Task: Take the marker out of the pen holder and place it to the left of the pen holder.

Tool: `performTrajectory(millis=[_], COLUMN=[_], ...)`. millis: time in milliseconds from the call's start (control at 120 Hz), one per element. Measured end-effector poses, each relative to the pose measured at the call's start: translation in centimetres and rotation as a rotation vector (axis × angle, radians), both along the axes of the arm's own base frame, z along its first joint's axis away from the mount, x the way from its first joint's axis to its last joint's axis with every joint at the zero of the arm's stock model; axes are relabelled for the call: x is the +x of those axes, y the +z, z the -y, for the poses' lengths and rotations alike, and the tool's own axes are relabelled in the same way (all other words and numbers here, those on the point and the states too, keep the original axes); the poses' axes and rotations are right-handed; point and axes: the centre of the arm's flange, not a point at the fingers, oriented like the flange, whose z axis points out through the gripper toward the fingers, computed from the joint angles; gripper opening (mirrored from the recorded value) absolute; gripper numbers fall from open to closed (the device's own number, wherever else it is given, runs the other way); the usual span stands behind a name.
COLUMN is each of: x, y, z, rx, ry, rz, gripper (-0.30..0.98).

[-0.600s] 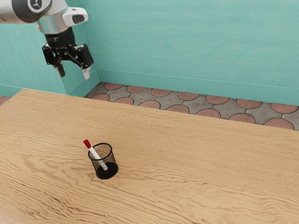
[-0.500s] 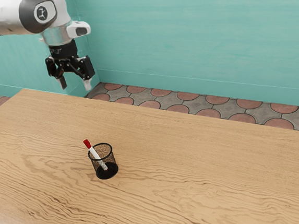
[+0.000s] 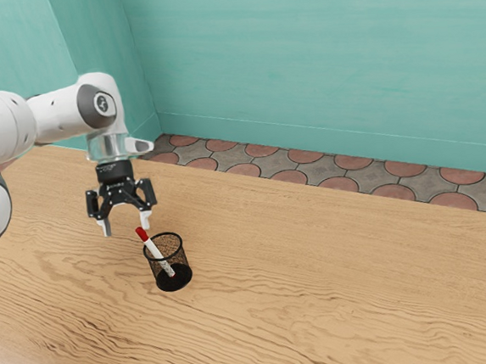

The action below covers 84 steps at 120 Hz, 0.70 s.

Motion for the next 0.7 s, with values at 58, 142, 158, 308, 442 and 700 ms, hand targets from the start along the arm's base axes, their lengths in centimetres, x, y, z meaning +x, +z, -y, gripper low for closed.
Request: performTrajectory(millis=[58, 142, 158, 308, 442, 700], x=[0.2, 1.1, 1.1, 0.9, 1.3, 1.7], y=[-0.4, -0.2, -0.3, -1.6, -2.6, -2.6], z=[0.1, 0.9, 1.0, 1.9, 2.5, 3.2], rx=[-0.019, -0.040, -0.046, -0.104, -0.138, -0.180], ry=[0.004, -0.005, -0.005, 0.000, 0.003, 0.006], rz=[-0.014, -0.019, -0.023, -0.075, -0.097, -0.103], gripper=[0.62, 0.53, 0.51, 0.31, 0.22, 0.04])
